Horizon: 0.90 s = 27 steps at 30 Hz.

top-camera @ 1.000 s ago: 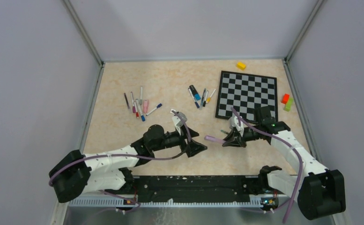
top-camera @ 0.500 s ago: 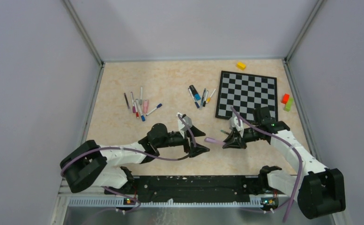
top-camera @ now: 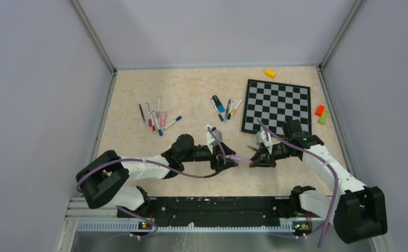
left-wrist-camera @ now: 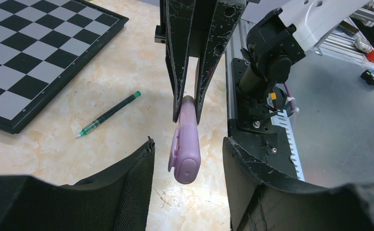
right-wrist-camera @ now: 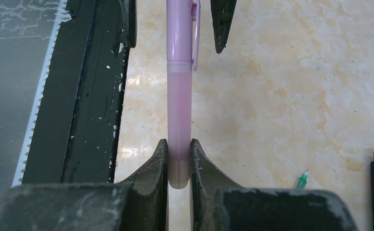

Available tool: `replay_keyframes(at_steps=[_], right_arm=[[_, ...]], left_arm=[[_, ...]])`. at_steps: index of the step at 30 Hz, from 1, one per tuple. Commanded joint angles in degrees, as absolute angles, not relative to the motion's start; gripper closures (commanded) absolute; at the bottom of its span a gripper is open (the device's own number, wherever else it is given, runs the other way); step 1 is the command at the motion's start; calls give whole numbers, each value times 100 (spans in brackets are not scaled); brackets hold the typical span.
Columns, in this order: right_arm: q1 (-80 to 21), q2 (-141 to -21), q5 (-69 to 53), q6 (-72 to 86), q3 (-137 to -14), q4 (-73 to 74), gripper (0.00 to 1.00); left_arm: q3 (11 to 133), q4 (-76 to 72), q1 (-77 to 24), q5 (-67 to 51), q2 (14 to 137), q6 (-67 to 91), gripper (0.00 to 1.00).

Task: Open the pen caps
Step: Pick up the pen from the center of the board.

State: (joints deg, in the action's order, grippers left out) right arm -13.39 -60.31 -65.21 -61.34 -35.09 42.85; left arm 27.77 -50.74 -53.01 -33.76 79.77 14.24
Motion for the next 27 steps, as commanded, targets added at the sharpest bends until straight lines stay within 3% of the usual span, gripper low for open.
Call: replay_keyframes(at_steps=[1, 3, 8, 17, 23, 24, 27], right_arm=[[-1401, -6040, -6733, -6238, -3841, 4215, 100], [-1405, -6038, -6735, -6240, -3832, 4204, 100], [-1411, -6046, -6733, -6232, -3836, 4208, 100], [-1433, -6064, -6706, -6231, -3832, 4206, 100], [-1427, -6073, -6685, -6218, -3832, 4209, 100], [-1431, -6081, -6683, -6221, -3832, 4205, 100], [-1429, -6083, -6675, -6202, -3832, 4204, 100]], left_arm=[[3035, -5089, -5291, -3558, 8034, 1250, 43], [3044, -5109, -5291, -3592, 8060, 1255, 44], [3147, -5083, -5291, -3723, 8191, 1304, 57], [3159, -5009, -5291, -3618, 8142, 1306, 58], [3181, -4901, -5291, -3595, 8112, 1307, 68], [3179, -4897, -5291, -3599, 8103, 1317, 70], [3196, -4876, -5291, -3608, 8088, 1291, 91]])
